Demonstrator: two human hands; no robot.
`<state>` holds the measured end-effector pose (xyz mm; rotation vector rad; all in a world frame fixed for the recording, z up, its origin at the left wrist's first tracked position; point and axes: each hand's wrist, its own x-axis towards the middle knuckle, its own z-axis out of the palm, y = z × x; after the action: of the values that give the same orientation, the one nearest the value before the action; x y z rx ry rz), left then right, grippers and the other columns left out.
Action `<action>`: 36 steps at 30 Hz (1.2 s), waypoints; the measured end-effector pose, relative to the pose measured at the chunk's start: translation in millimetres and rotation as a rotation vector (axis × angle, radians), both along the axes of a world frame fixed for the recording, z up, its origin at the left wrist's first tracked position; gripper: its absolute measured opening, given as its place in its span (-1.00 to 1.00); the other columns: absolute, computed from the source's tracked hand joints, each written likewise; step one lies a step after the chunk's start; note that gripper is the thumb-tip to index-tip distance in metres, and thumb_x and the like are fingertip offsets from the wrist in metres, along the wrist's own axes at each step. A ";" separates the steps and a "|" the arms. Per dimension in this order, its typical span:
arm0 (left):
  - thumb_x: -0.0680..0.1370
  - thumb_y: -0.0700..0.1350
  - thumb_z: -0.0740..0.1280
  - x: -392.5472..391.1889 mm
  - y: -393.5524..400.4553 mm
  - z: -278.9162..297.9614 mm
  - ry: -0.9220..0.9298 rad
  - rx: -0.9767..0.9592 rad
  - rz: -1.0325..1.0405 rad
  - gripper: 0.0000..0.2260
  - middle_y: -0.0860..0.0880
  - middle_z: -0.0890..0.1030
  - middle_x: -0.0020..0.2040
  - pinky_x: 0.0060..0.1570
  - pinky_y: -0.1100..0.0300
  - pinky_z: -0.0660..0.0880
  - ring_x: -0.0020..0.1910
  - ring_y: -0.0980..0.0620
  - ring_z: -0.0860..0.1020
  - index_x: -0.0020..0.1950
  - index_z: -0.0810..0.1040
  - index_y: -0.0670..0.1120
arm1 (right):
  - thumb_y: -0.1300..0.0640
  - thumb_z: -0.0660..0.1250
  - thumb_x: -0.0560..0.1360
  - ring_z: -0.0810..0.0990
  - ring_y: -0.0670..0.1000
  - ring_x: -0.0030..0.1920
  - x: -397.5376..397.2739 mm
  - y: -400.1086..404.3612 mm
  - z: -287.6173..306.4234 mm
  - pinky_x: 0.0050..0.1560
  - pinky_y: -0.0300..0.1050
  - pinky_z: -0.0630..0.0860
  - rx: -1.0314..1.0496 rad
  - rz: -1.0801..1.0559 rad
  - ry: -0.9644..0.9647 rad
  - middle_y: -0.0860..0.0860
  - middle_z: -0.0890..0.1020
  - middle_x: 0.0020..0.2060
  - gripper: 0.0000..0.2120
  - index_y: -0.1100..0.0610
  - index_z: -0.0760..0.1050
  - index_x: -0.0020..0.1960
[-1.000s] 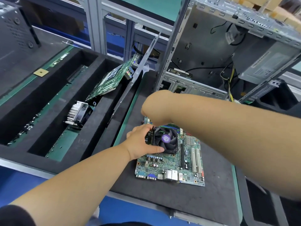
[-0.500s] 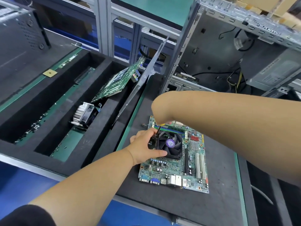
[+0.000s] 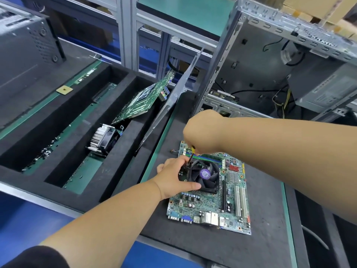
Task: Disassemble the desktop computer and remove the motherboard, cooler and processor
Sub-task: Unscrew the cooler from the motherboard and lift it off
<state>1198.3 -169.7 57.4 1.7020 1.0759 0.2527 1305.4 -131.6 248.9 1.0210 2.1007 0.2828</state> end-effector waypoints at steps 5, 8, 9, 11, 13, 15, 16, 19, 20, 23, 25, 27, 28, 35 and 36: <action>0.24 0.41 0.40 -1.1 -0.7 -1.5 0.006 0.014 0.005 -0.27 0.19 0.22 0.20 0.21 0.11 0.20 0.28 0.02 0.13 0.33 0.18 0.34 | 0.31 0.29 0.44 0.39 0.05 -0.41 -11.5 -6.3 -9.0 -0.41 -0.19 0.31 -0.079 0.219 -0.083 0.01 0.48 -0.36 -0.78 0.16 0.36 -0.35; 0.23 0.40 0.41 -1.6 -0.9 1.1 0.000 -0.003 0.005 -0.27 0.19 0.23 0.22 0.21 0.12 0.18 0.27 0.03 0.12 0.33 0.19 0.36 | 0.27 0.29 0.48 0.58 0.14 -0.16 -9.6 -5.8 -6.9 -0.29 -0.11 0.46 -0.096 0.320 -0.124 0.02 0.60 -0.13 -0.89 0.13 0.57 -0.06; 0.24 0.39 0.42 -2.3 -0.6 2.6 0.006 -0.008 -0.002 -0.25 0.17 0.24 0.24 0.21 0.13 0.17 0.26 0.05 0.11 0.35 0.18 0.36 | 0.26 0.28 0.48 0.59 0.15 -0.12 -7.6 -5.3 -4.7 -0.25 -0.09 0.49 -0.092 0.339 -0.121 0.03 0.60 -0.10 -0.84 0.11 0.57 0.00; 0.27 0.38 0.42 -5.9 1.4 5.3 0.034 0.014 -0.018 -0.23 0.15 0.26 0.30 0.24 0.15 0.13 0.25 0.07 0.09 0.41 0.19 0.35 | 0.28 0.28 0.48 0.58 0.15 -0.08 -5.3 -4.8 -1.7 -0.22 -0.08 0.51 -0.079 0.344 -0.113 0.03 0.59 -0.07 -0.80 0.10 0.57 0.06; 0.35 0.36 0.40 -11.7 6.3 9.4 0.010 0.140 0.014 -0.42 0.18 0.33 0.31 0.26 0.18 0.09 0.29 0.08 0.15 0.33 0.34 0.38 | 0.27 0.28 0.48 0.59 0.15 -0.07 -5.1 -4.8 -2.8 -0.16 -0.06 0.55 -0.081 0.339 -0.107 0.02 0.59 -0.06 -0.77 0.08 0.57 0.08; 0.41 0.27 0.42 -17.3 13.5 18.7 -0.102 0.244 0.100 -0.66 0.28 0.42 0.24 0.27 0.16 0.13 0.31 0.16 0.24 0.16 0.48 0.39 | 0.20 0.28 0.49 0.59 0.14 -0.07 -7.0 -5.4 -2.7 -0.11 -0.01 0.59 -0.107 0.294 -0.080 0.00 0.59 -0.05 -0.78 0.06 0.57 0.10; 0.43 0.21 0.44 -19.0 17.3 24.1 -0.179 0.230 0.132 -0.69 0.28 0.47 0.22 0.30 0.13 0.21 0.31 0.18 0.32 0.15 0.52 0.35 | 0.13 0.28 0.48 0.58 0.12 -0.09 -6.5 -5.9 -3.0 -0.11 0.00 0.59 -0.109 0.248 -0.031 -0.02 0.58 -0.05 -0.79 0.06 0.56 0.10; 0.49 -0.10 0.45 -16.2 27.5 46.9 -0.463 0.069 0.172 -0.75 0.20 0.63 0.12 0.27 0.14 0.40 0.21 0.23 0.52 0.13 0.59 0.16 | -0.05 0.24 0.49 0.46 0.09 -0.17 2.7 -5.1 -1.9 -0.14 0.01 0.50 -0.069 0.072 0.247 0.00 0.46 0.03 -0.71 0.09 0.42 0.13; 0.51 -0.20 0.42 -13.7 30.3 53.9 -0.538 0.019 0.174 -0.75 0.18 0.66 0.06 0.20 0.18 0.45 0.14 0.23 0.56 0.08 0.60 0.13 | -0.03 0.23 0.50 0.42 0.10 -0.19 7.4 -4.8 -2.2 -0.16 0.00 0.43 -0.052 0.020 0.352 0.04 0.43 0.05 -0.70 0.11 0.38 0.15; 0.53 -0.26 0.36 -5.6 35.9 66.2 -0.569 0.038 0.142 -0.72 0.26 0.63 -0.24 -0.14 0.49 0.43 -0.20 0.38 0.53 -0.16 0.63 0.15 | 0.09 0.26 0.50 0.38 0.12 -0.16 18.9 -7.1 -4.6 -0.14 0.02 0.35 -0.018 -0.131 0.620 0.10 0.42 0.08 -0.72 0.17 0.35 0.16; 0.51 -0.27 0.36 -0.5 37.5 67.2 -0.518 0.101 0.138 -0.69 0.30 0.55 -0.41 -0.34 0.57 0.36 -0.40 0.42 0.47 -0.29 0.55 0.13 | 0.13 0.28 0.50 0.41 0.11 -0.08 19.4 -11.0 -5.1 -0.03 0.06 0.40 -0.030 -0.240 0.814 0.08 0.42 0.06 -0.74 0.17 0.37 0.14; 0.48 -0.26 0.38 1.9 37.6 67.4 -0.499 0.144 0.137 -0.66 0.30 0.53 -0.44 -0.36 0.56 0.36 -0.43 0.41 0.47 -0.32 0.52 0.19 | 0.15 0.30 0.47 0.43 0.11 0.00 15.4 -16.0 -4.8 0.06 0.08 0.41 -0.035 -0.330 0.998 0.06 0.42 0.04 -0.75 0.15 0.39 0.12; 0.45 -0.26 0.39 2.4 38.3 67.8 -0.518 0.145 0.130 -0.65 0.29 0.54 -0.42 -0.29 0.53 0.38 -0.39 0.40 0.48 -0.33 0.56 0.21 | 0.14 0.31 0.45 0.42 0.10 0.00 14.4 -18.8 -5.3 0.04 0.06 0.42 0.010 -0.355 1.044 0.05 0.41 0.02 -0.76 0.14 0.39 0.10; 0.35 0.03 0.49 0.4 44.3 70.0 -0.530 0.311 0.121 -0.87 0.04 0.64 -0.17 -0.01 0.05 0.56 -0.14 0.01 0.60 -0.18 0.57 0.14 | -0.17 0.31 0.51 0.48 0.08 -0.23 25.7 -37.1 -12.1 -0.33 -0.08 0.30 0.434 -0.627 0.842 -0.04 0.47 -0.34 -0.72 0.03 0.36 -0.08; 0.33 0.08 0.46 1.1 43.8 70.9 -0.499 0.340 0.130 -0.85 0.08 0.60 -0.22 -0.09 0.17 0.52 -0.19 0.08 0.56 -0.24 0.50 0.14 | -0.12 0.31 0.53 0.47 0.09 -0.24 24.0 -39.9 -13.3 -0.33 -0.06 0.30 0.383 -0.630 0.902 -0.03 0.47 -0.33 -0.74 0.04 0.34 -0.05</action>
<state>1199.3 -125.8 128.3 1.7320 0.7954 0.9356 1329.4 -171.5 235.5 2.2914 2.3439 -0.1417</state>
